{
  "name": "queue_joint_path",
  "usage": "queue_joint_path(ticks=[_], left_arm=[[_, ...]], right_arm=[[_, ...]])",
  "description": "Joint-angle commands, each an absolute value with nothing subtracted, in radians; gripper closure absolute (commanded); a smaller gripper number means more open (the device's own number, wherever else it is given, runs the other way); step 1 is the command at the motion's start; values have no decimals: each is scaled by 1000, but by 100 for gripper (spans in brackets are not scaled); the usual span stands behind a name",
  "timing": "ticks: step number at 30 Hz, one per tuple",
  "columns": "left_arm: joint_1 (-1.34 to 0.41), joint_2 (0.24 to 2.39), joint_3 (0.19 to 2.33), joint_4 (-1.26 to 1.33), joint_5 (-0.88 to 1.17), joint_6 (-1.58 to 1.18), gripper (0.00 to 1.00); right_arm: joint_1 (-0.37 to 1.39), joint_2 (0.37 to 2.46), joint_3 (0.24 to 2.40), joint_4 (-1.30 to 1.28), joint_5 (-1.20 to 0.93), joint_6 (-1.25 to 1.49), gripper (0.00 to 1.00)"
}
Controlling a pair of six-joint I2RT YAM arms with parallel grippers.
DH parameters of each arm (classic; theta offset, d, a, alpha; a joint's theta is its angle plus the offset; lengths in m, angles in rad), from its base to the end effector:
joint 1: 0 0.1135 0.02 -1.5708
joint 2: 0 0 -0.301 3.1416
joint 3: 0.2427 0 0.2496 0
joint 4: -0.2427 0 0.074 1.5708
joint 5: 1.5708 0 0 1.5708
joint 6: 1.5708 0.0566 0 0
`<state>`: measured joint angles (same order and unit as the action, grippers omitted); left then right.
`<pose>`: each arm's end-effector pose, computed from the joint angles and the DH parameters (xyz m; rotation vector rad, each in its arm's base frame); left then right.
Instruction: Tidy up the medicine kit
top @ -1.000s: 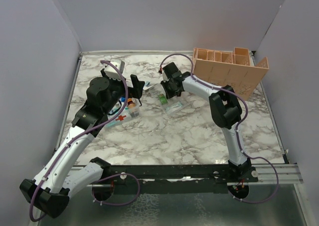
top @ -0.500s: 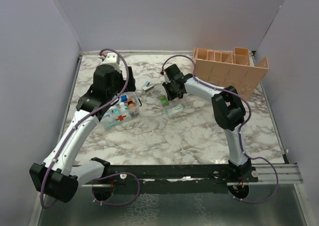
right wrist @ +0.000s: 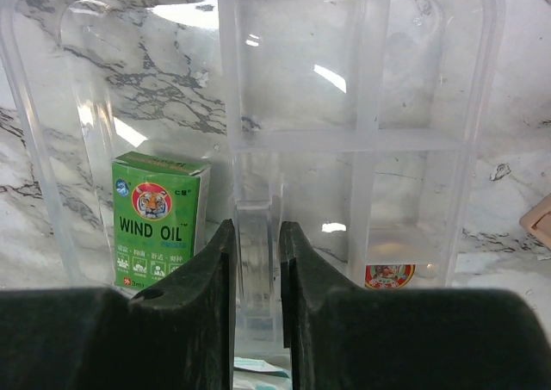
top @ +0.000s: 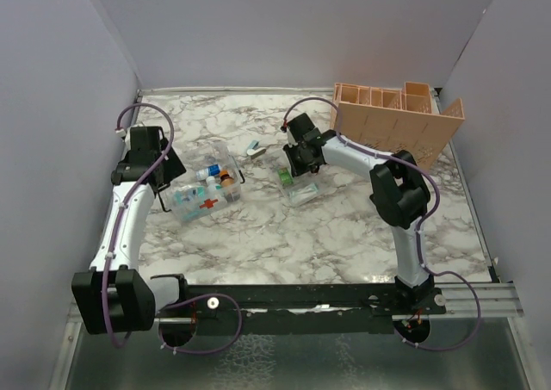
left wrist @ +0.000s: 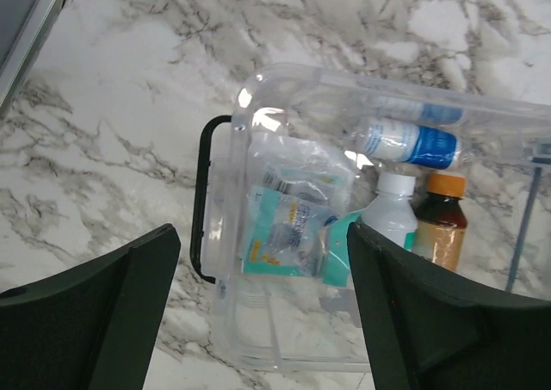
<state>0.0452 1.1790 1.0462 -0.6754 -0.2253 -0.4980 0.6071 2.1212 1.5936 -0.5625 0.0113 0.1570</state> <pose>0.2416 0.0236 0.3257 -0.7334 2.2362 0.0476 0.3924 0.2718 0.1841 -0.5949 2.6152 0.2310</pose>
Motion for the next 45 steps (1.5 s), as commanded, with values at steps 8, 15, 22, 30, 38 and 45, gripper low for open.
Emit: queue_joint_path(ticks=[8, 15, 22, 30, 38, 45], left_arm=[[119, 1266, 958, -631, -180, -419, 29], [121, 1319, 950, -560, -80, -354, 41], [121, 1333, 954, -523, 39, -246, 52], [106, 1335, 937, -495, 178, -198, 57], [0, 1336, 923, -477, 220, -150, 59], [-99, 1362, 938, -475, 244, -98, 60]], right_arm=[[609, 2028, 1556, -491, 47, 192, 99], [609, 1963, 1505, -462, 65, 200, 99], [609, 1920, 1502, -491, 59, 219, 99], [610, 1885, 1581, -633, 45, 237, 99], [612, 1815, 1614, -720, 34, 244, 99], [613, 1790, 1696, -817, 5, 206, 99]])
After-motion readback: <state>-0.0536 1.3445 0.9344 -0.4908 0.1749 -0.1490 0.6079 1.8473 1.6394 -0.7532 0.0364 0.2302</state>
